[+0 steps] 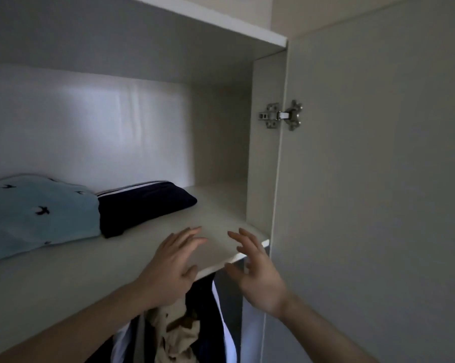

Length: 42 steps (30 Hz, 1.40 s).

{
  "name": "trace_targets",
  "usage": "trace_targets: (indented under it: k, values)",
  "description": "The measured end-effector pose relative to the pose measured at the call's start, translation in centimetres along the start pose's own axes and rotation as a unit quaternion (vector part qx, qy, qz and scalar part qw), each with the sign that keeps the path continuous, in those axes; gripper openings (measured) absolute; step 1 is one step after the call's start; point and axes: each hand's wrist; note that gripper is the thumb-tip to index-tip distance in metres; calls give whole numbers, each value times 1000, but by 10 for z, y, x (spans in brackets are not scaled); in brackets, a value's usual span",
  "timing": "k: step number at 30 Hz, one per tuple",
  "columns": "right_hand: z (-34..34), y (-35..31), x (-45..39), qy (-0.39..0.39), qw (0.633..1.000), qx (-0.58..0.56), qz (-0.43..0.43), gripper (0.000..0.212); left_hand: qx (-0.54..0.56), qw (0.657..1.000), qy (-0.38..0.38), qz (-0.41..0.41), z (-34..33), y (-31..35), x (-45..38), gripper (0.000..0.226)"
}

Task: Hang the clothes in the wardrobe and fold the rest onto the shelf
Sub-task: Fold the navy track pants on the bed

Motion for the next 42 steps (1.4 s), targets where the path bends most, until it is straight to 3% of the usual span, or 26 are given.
trace_targets:
  k: [4,9,15,23,27,36,42]
  values:
    - [77,1,143,64,997,26,-35,57,103,992,19,-78,-17,130,42,45]
    - [153,9,332,149,977,59,-141,54,196,965,-73,-161,-66,289,97,41]
    - [202,9,543,256,919,79,-291,49,267,914,-201,-229,-136,452,161,45]
    - [243,-20,762,413,808,113,-404,50,289,821,-340,-357,-188,647,214,48]
    - [258,-37,849,482,748,121,-440,49,277,773,-375,-430,-199,736,233,45]
    - [315,-72,1031,534,639,154,-532,49,303,683,-426,-510,-244,949,297,43]
    - [315,-121,1161,598,542,140,-573,47,294,583,-443,-614,-245,1110,387,49]
Point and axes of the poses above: each hand's wrist, its own x-axis away from the middle knuckle, its own z-axis out of the back of the hand, y = z × x, and after that the axes turned 2 degrees about -z, right-handed
